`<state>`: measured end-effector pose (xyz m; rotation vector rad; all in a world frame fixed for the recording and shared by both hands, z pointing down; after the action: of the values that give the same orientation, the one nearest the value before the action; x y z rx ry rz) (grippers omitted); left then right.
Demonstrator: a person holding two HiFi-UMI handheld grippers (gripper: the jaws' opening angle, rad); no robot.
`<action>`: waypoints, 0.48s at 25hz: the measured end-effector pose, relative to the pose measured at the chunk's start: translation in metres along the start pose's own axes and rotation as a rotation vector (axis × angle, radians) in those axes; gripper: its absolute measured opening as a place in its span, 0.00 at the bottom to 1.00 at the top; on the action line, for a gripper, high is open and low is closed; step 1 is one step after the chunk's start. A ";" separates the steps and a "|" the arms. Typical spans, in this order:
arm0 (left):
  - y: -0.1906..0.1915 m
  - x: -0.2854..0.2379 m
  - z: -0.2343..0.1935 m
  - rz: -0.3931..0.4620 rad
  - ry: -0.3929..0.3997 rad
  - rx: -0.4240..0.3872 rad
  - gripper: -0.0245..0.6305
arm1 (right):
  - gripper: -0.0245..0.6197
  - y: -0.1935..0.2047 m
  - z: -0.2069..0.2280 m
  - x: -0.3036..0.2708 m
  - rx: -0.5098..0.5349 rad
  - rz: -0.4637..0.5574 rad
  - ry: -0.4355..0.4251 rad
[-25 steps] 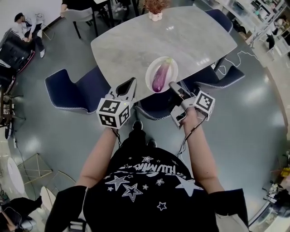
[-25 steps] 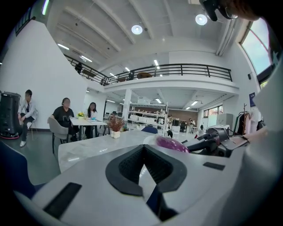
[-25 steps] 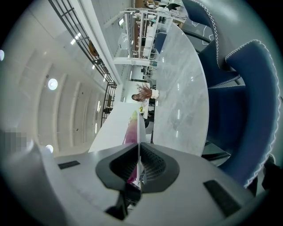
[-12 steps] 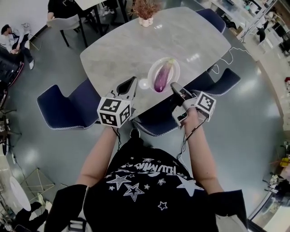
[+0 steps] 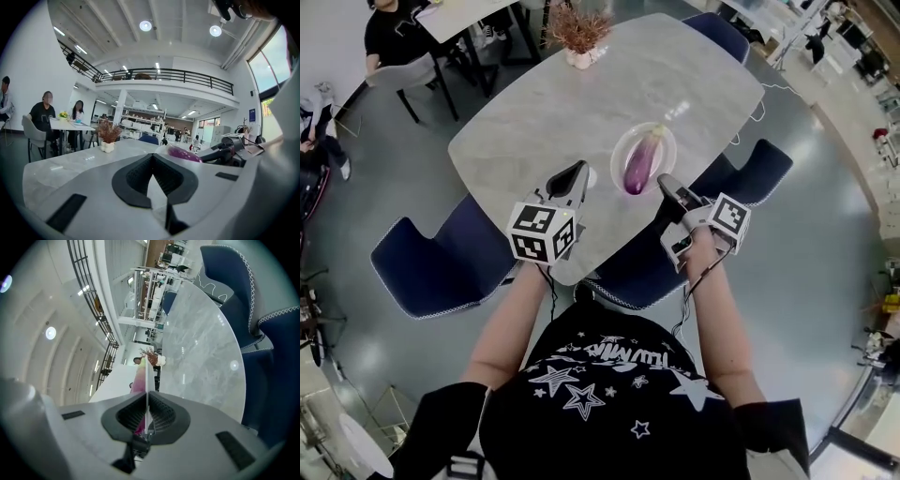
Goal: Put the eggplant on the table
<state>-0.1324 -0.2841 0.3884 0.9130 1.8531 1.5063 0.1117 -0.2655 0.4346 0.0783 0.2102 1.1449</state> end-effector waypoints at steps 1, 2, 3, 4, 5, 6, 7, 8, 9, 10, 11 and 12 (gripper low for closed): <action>0.000 -0.004 -0.005 -0.001 0.010 0.003 0.05 | 0.07 -0.001 -0.001 -0.004 0.003 0.009 0.004; -0.001 -0.009 -0.009 -0.001 0.020 0.006 0.05 | 0.07 -0.002 -0.001 -0.007 0.005 0.018 0.007; 0.000 -0.013 -0.014 -0.002 0.029 0.010 0.05 | 0.07 -0.002 0.000 -0.010 0.006 0.027 0.009; 0.000 -0.018 -0.019 -0.002 0.038 0.015 0.05 | 0.07 -0.004 0.000 -0.014 0.007 0.035 0.012; 0.000 -0.022 -0.023 -0.004 0.046 0.019 0.05 | 0.07 -0.005 0.001 -0.017 0.007 0.044 0.014; 0.000 -0.026 -0.027 -0.005 0.051 0.022 0.05 | 0.07 -0.006 0.001 -0.020 0.007 0.051 0.017; 0.000 -0.028 -0.030 -0.006 0.055 0.024 0.05 | 0.07 -0.006 0.002 -0.022 0.007 0.056 0.020; 0.001 -0.030 -0.032 -0.007 0.057 0.025 0.05 | 0.07 -0.006 0.003 -0.023 0.008 0.059 0.026; 0.002 -0.030 -0.033 -0.007 0.058 0.026 0.05 | 0.07 -0.007 0.004 -0.023 0.011 0.059 0.032; 0.003 -0.031 -0.034 -0.007 0.058 0.028 0.05 | 0.07 -0.007 0.006 -0.023 0.014 0.059 0.036; 0.005 -0.031 -0.034 -0.008 0.057 0.029 0.05 | 0.07 -0.008 0.007 -0.023 0.017 0.058 0.039; 0.007 -0.032 -0.033 -0.009 0.057 0.027 0.05 | 0.07 -0.009 0.009 -0.023 0.018 0.056 0.038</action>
<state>-0.1386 -0.3279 0.4026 0.8816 1.9195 1.5200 0.1119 -0.2898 0.4447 0.0794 0.2535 1.2011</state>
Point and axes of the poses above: the fingertips, and each gripper's own axes: x backward along the fingers, z to its right, y out of its underside, the point moved 7 cm from there along x, backward along the fingers, and after that the axes turned 11 degrees about z, right-handed, at the moved point
